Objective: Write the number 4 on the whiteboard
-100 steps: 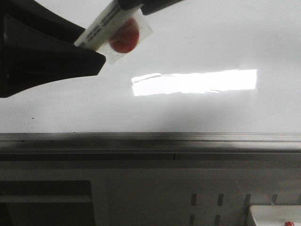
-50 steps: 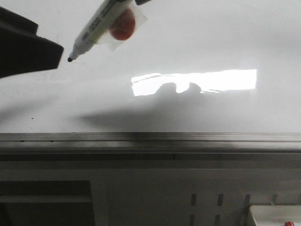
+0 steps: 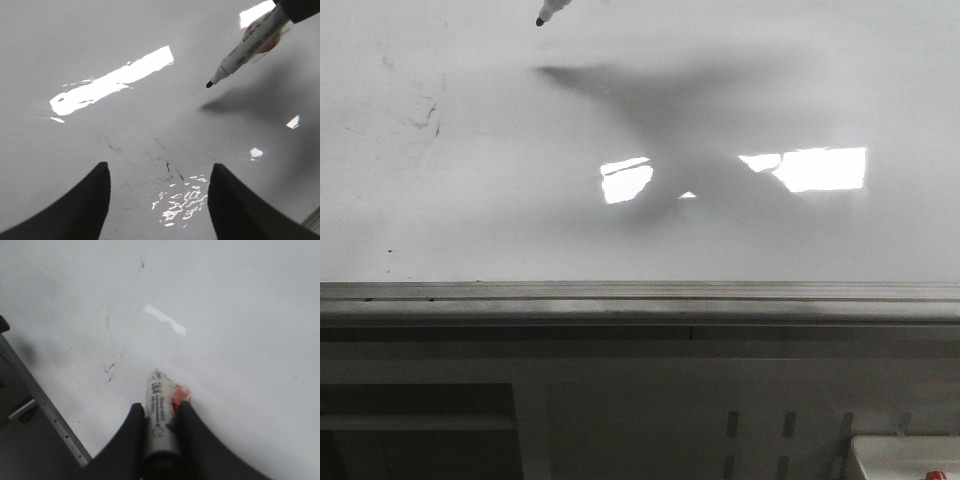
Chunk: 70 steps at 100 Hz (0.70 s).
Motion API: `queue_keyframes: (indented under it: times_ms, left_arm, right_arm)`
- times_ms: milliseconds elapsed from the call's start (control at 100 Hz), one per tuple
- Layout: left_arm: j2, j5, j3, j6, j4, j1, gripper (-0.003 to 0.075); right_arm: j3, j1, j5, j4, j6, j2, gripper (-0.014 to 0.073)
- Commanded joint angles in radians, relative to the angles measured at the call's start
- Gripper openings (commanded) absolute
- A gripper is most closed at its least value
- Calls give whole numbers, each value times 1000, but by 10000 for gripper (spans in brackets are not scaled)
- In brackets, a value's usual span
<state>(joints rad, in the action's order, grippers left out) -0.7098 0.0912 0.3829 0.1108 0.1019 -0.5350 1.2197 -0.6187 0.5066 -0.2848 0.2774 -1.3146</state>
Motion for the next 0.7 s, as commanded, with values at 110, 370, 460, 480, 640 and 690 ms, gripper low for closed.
queue_keyframes:
  times_ms: [110, 370, 460, 480, 640, 690]
  left_arm:
    - [6, 73, 28, -11, -13, 3, 398]
    - [6, 73, 28, -11, -13, 3, 398]
    - [6, 73, 28, -11, -13, 3, 398]
    - [6, 73, 28, -11, -13, 3, 398]
    - [6, 73, 28, -11, -13, 3, 398]
    - [6, 73, 28, -11, -13, 3, 398]
  right_arm:
    - [38, 6, -35, 16, 13, -18, -64]
    - [-40, -63, -28, 7, 13, -43, -64]
    - [-53, -70, -56, 7, -3, -43, -64]
    - [-53, -68, -56, 7, -3, -43, -64]
    - [-61, -2, 11, 9, -3, -6, -64]
    - [-84, 28, 31, 11, -3, 20, -64]
